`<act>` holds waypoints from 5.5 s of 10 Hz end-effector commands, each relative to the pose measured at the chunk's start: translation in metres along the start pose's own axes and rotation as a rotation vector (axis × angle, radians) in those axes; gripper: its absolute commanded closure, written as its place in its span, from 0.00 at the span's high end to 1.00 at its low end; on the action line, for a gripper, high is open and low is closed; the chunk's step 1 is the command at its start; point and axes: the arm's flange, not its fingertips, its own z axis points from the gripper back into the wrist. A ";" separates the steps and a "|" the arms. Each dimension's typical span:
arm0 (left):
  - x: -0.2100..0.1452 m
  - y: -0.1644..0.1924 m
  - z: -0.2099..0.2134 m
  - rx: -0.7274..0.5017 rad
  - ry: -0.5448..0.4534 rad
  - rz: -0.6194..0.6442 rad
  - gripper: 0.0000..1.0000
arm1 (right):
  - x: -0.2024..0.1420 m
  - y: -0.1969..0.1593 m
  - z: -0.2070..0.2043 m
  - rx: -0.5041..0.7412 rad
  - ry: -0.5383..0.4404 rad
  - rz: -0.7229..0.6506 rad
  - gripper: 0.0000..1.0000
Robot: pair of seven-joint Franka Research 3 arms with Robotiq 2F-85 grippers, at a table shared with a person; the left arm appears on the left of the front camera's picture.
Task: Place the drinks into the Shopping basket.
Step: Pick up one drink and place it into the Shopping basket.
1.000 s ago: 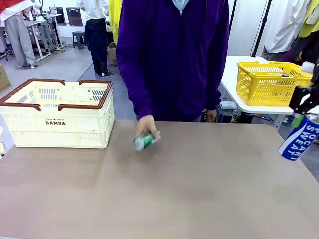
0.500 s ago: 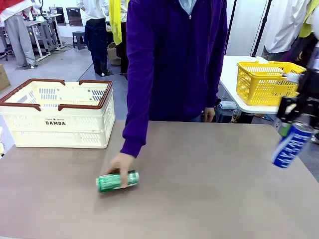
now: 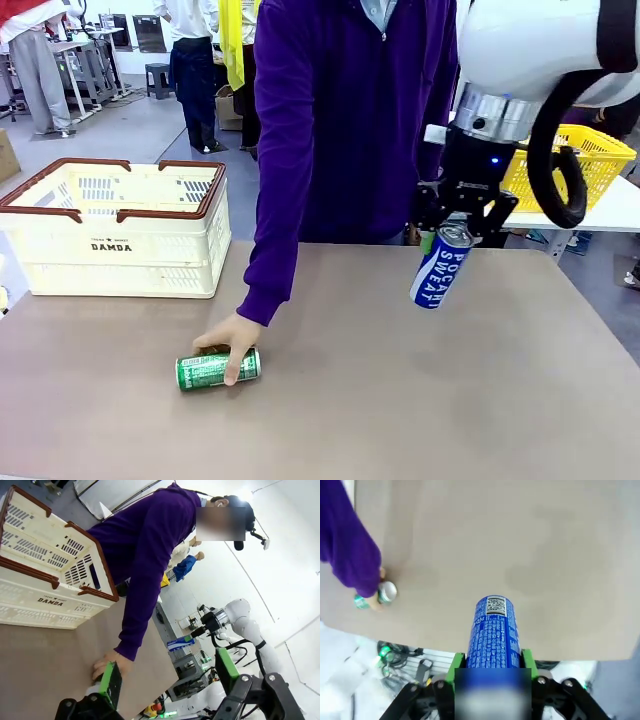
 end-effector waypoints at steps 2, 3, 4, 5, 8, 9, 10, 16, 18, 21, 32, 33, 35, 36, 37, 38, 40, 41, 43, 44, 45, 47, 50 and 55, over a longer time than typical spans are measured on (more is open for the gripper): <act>0.002 -0.001 0.000 -0.021 -0.011 -0.016 1.00 | -0.074 -0.173 0.038 0.175 -0.047 -0.241 0.00; 0.002 -0.001 0.000 -0.021 -0.011 -0.016 1.00 | -0.090 -0.195 0.038 0.174 -0.050 -0.289 0.00; 0.002 -0.001 0.000 -0.021 -0.011 -0.016 1.00 | -0.097 -0.208 0.035 0.188 -0.050 -0.314 0.00; 0.002 -0.001 0.000 -0.021 -0.011 -0.016 1.00 | -0.094 -0.210 0.030 0.188 -0.041 -0.329 0.00; 0.002 -0.001 0.000 -0.021 -0.011 -0.016 1.00 | -0.080 -0.200 0.027 0.187 -0.027 -0.296 0.00; 0.002 -0.001 0.000 -0.021 -0.011 -0.016 1.00 | -0.072 -0.181 0.028 0.182 -0.034 -0.262 0.00; 0.002 -0.001 0.000 -0.021 -0.011 -0.016 1.00 | -0.056 -0.137 0.028 0.161 -0.037 -0.191 0.00; 0.002 -0.001 0.000 -0.021 -0.011 -0.016 1.00 | -0.024 -0.063 0.016 0.077 0.037 -0.185 0.00; 0.002 -0.001 0.000 -0.021 -0.011 -0.016 1.00 | -0.053 -0.136 0.020 0.142 0.015 -0.369 0.00; 0.002 -0.001 0.000 -0.021 -0.011 -0.016 1.00 | -0.066 -0.163 0.022 0.137 -0.028 -0.453 0.00; 0.002 -0.001 0.000 -0.021 -0.011 -0.016 1.00 | 0.093 0.184 -0.072 -0.080 0.130 0.112 0.00; 0.002 -0.001 0.000 -0.021 -0.011 -0.016 1.00 | 0.098 0.194 -0.095 -0.071 0.169 0.168 0.00; 0.002 -0.001 0.000 -0.021 -0.011 -0.016 1.00 | 0.110 0.218 -0.140 -0.122 0.226 0.205 0.00; 0.002 -0.001 0.000 -0.021 -0.011 -0.016 1.00 | 0.112 0.231 -0.157 -0.183 0.248 0.198 0.00; 0.002 -0.001 0.000 -0.021 -0.011 -0.016 1.00 | 0.112 0.237 -0.164 -0.227 0.255 0.196 0.00; 0.002 -0.001 0.000 -0.021 -0.011 -0.016 1.00 | 0.110 0.239 -0.170 -0.247 0.263 0.193 0.00; 0.002 -0.001 0.000 -0.021 -0.011 -0.016 1.00 | 0.107 0.235 -0.175 -0.246 0.253 0.193 0.00; 0.002 -0.001 0.000 -0.021 -0.011 -0.016 1.00 | 0.105 0.231 -0.176 -0.247 0.246 0.200 0.31; 0.002 -0.001 0.000 -0.021 -0.011 -0.016 1.00 | 0.102 0.226 -0.172 -0.221 0.251 0.208 1.00; 0.002 -0.001 0.000 -0.021 -0.011 -0.016 1.00 | 0.100 0.223 -0.167 -0.212 0.243 0.209 1.00; 0.002 -0.001 0.000 -0.021 -0.011 -0.016 1.00 | 0.096 0.218 -0.157 -0.203 0.225 0.215 1.00; 0.002 -0.001 0.000 -0.021 -0.011 -0.016 1.00 | 0.086 0.203 -0.124 -0.178 0.199 0.216 1.00; 0.002 -0.001 0.000 -0.021 -0.011 -0.016 1.00 | 0.051 0.106 -0.014 -0.061 0.245 0.120 1.00; 0.002 -0.001 0.000 -0.021 -0.011 -0.016 1.00 | -0.023 -0.219 0.058 0.667 0.252 -0.158 1.00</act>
